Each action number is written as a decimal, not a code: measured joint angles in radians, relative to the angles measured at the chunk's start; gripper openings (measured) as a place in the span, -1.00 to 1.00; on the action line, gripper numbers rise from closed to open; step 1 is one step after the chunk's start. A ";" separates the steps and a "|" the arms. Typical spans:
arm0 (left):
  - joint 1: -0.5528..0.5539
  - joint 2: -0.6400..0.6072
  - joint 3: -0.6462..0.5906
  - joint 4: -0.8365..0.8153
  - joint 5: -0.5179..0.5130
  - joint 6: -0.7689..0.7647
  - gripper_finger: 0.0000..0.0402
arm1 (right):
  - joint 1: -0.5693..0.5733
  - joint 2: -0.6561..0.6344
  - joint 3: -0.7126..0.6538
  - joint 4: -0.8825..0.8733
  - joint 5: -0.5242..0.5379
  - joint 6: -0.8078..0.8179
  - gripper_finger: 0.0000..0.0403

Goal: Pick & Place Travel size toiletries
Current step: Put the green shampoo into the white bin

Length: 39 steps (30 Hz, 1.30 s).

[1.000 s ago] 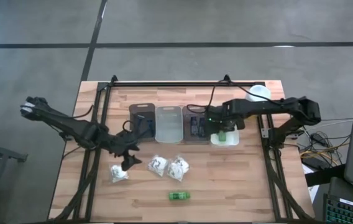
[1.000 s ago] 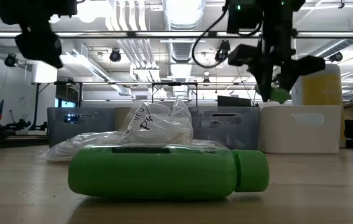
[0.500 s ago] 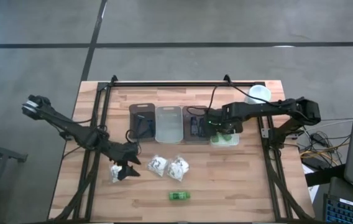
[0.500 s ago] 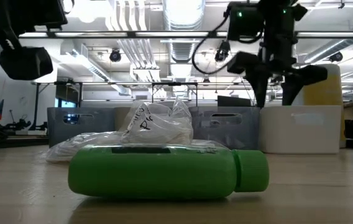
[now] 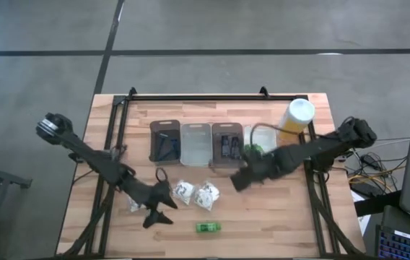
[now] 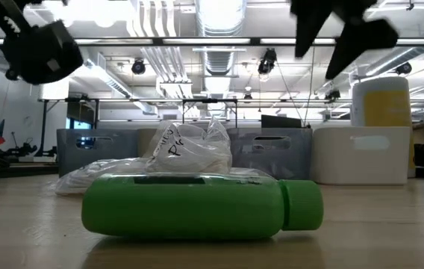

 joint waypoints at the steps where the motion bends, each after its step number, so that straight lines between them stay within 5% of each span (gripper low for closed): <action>1: -0.011 0.038 0.030 -0.001 -0.015 0.017 0.60 | 0.038 0.001 0.010 0.001 0.031 0.001 0.50; 16: -0.038 0.564 0.515 -0.231 -0.038 0.053 0.52 | 0.383 0.002 0.039 -0.001 0.189 0.064 0.62; 26: -0.036 0.716 0.829 -0.663 -0.139 0.075 0.59 | 0.432 0.002 0.038 -0.007 0.216 0.008 0.81; 39: -0.019 0.797 0.892 -0.667 -0.209 0.168 0.62 | 0.431 0.002 0.038 -0.008 0.317 -0.076 0.80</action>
